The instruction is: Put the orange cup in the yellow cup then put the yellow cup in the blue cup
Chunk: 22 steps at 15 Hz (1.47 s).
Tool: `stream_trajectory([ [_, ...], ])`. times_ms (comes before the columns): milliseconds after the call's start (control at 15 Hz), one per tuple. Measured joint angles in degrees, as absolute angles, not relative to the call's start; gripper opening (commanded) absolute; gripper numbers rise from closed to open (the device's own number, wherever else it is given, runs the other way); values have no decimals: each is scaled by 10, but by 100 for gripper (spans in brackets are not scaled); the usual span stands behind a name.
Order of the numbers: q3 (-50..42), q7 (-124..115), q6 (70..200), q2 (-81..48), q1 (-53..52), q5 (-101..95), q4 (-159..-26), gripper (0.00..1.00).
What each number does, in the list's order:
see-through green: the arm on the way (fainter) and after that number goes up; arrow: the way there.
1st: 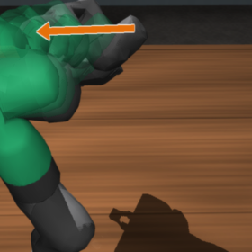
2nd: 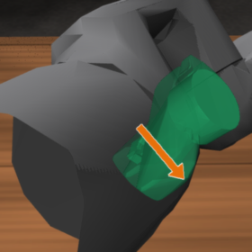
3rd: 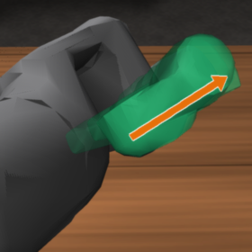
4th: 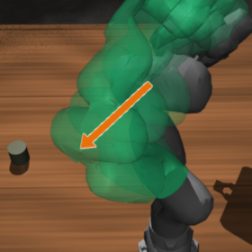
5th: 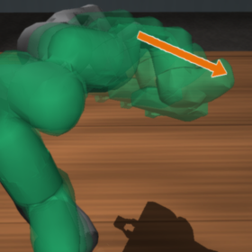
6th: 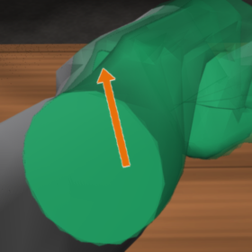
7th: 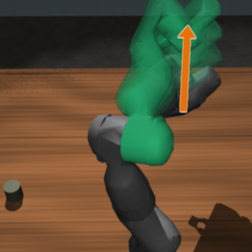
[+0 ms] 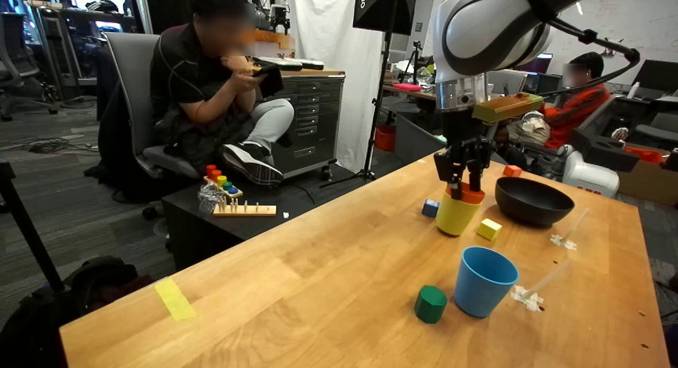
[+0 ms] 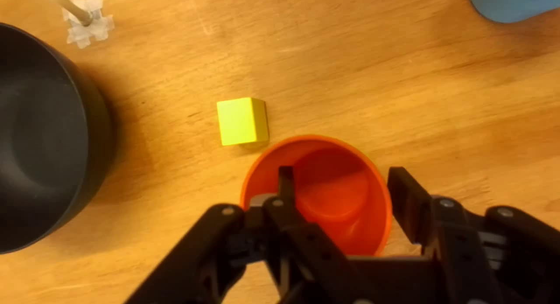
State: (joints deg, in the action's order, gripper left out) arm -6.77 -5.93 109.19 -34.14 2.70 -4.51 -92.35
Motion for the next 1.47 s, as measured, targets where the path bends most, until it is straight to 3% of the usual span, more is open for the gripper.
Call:
stream_trajectory([
  [200,-67,-59,1103,-341,29,-45,-930,100],
  [1000,-56,-59,1128,-341,8,-48,-949,100],
  [1133,-59,-59,1132,-341,9,-54,-949,73],
  [1467,-65,-59,1138,-341,13,-60,-949,33],
])
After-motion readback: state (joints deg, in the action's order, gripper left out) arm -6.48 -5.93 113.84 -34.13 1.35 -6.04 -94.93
